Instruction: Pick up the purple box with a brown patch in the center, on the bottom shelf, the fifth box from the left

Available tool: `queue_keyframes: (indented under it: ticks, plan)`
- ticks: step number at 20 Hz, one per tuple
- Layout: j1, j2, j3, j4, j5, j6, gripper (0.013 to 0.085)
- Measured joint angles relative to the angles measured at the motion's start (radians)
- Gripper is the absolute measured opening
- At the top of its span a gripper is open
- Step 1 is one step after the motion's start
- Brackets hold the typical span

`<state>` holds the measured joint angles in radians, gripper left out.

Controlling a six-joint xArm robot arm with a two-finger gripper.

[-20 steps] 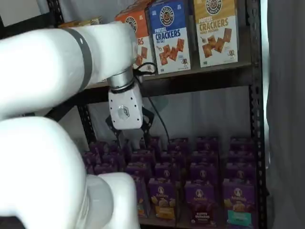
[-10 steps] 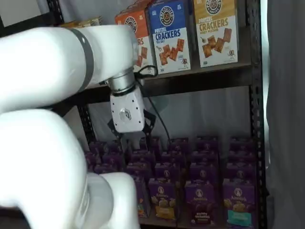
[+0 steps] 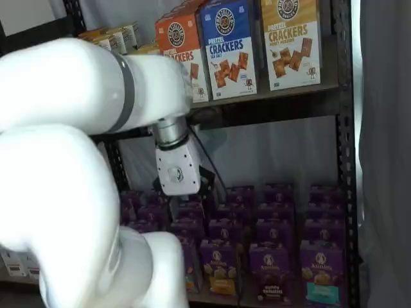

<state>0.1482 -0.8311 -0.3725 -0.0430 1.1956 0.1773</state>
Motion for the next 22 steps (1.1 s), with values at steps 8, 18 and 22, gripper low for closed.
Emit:
queue_keyframes:
  ticks: [8,18,22]
  plan:
    - [0.020,0.120,0.049,-0.072,-0.194,0.067,0.0850]
    - [-0.034,0.444,0.006,-0.068,-0.482,0.033,0.0850]
    - [-0.054,0.549,-0.024,-0.085,-0.549,0.031,0.0850]
